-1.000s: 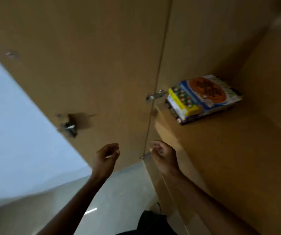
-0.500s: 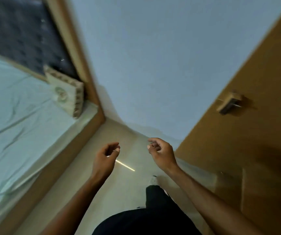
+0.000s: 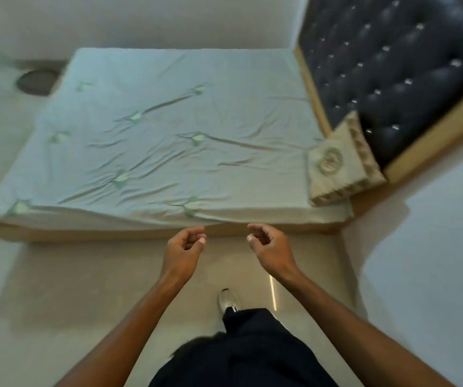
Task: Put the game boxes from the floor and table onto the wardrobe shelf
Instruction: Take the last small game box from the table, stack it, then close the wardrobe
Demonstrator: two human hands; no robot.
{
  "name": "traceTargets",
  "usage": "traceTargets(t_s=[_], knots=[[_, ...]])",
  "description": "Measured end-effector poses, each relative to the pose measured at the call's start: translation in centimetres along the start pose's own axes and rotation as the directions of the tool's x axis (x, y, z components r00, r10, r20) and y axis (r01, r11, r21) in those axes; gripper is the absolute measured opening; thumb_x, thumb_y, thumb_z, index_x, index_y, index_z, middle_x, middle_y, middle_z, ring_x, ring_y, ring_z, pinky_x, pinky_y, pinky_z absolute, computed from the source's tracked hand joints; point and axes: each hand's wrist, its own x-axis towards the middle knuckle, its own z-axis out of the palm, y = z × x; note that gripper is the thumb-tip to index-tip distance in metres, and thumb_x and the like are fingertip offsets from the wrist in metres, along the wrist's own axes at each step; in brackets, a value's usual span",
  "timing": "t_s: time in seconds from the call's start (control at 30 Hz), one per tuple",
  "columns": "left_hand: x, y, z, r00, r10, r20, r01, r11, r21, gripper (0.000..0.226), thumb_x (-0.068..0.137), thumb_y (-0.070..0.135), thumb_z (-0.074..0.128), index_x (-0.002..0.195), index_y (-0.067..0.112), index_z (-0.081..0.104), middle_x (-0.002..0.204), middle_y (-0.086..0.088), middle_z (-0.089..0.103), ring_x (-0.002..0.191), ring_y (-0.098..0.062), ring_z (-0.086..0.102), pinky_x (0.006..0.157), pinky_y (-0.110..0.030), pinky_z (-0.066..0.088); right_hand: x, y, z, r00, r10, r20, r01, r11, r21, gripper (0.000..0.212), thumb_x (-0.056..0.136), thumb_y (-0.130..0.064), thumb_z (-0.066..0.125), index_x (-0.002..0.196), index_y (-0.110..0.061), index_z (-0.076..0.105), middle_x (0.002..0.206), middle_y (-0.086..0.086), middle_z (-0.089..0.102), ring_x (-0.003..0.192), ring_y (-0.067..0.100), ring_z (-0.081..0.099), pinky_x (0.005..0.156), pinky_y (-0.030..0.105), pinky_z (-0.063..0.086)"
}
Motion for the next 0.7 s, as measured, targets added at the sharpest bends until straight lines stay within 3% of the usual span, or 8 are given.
traceTargets(t_s=[0.13,0.27,0.47,0.63,0.7], knots=[[2.1,-0.5,-7.3,0.975,-0.078,-0.210,0.061,0.995,-0.085,0.022,0.090,0.012,0.065,0.109,0.022,0.069,0.100,0.001,0.072,0.097,-0.012,0.067,0.086,-0.026,0.055,5.5,-4.8,7.8,0.964,-0.092,0.248,0.115,0.990,-0.079,0.025,0.089,-0.019,0.065,0.114,-0.024,0.067,0.092,-0.004,0.069,0.087,0.010,0.065,0.077,0.024,0.056],[4.1,-3.0,-17.3,0.839,-0.212,-0.501,0.097,0.964,-0.246,0.022,0.090,0.012,0.066,0.108,0.023,0.069,0.099,0.002,0.073,0.097,-0.012,0.068,0.086,-0.024,0.054,10.9,-10.8,20.5,0.831,-0.166,0.531,0.276,0.952,-0.134,0.027,0.089,-0.020,0.065,0.116,-0.021,0.067,0.093,-0.007,0.068,0.087,0.006,0.064,0.075,0.019,0.052],[5.5,-6.5,-28.7,0.667,-0.313,-0.676,0.062,0.928,-0.368,0.021,0.089,0.013,0.066,0.105,0.025,0.070,0.100,0.002,0.074,0.097,-0.011,0.069,0.088,-0.028,0.056,13.0,-17.0,35.3,0.647,-0.232,0.727,0.467,0.874,-0.136,0.026,0.090,-0.016,0.065,0.115,-0.016,0.067,0.090,-0.003,0.068,0.080,0.002,0.063,0.066,0.006,0.046],[6.1,-9.5,-41.1,0.542,-0.372,-0.754,0.028,0.904,-0.426,0.019,0.088,0.012,0.067,0.101,0.025,0.071,0.096,0.001,0.074,0.095,-0.013,0.070,0.088,-0.031,0.057,12.2,-23.3,49.5,0.499,-0.231,0.835,0.554,0.826,-0.102,0.027,0.090,-0.028,0.064,0.116,-0.025,0.066,0.086,-0.011,0.066,0.079,0.003,0.064,0.072,0.018,0.055],[6.4,-10.8,-47.0,0.473,-0.378,-0.796,-0.007,0.902,-0.432,0.020,0.087,0.010,0.067,0.098,0.027,0.071,0.095,0.000,0.075,0.092,-0.015,0.070,0.089,-0.034,0.057,11.5,-26.2,55.8,0.452,-0.251,0.856,0.585,0.807,-0.072,0.024,0.089,-0.025,0.064,0.113,-0.026,0.067,0.082,-0.012,0.065,0.074,0.000,0.062,0.068,0.012,0.051]])
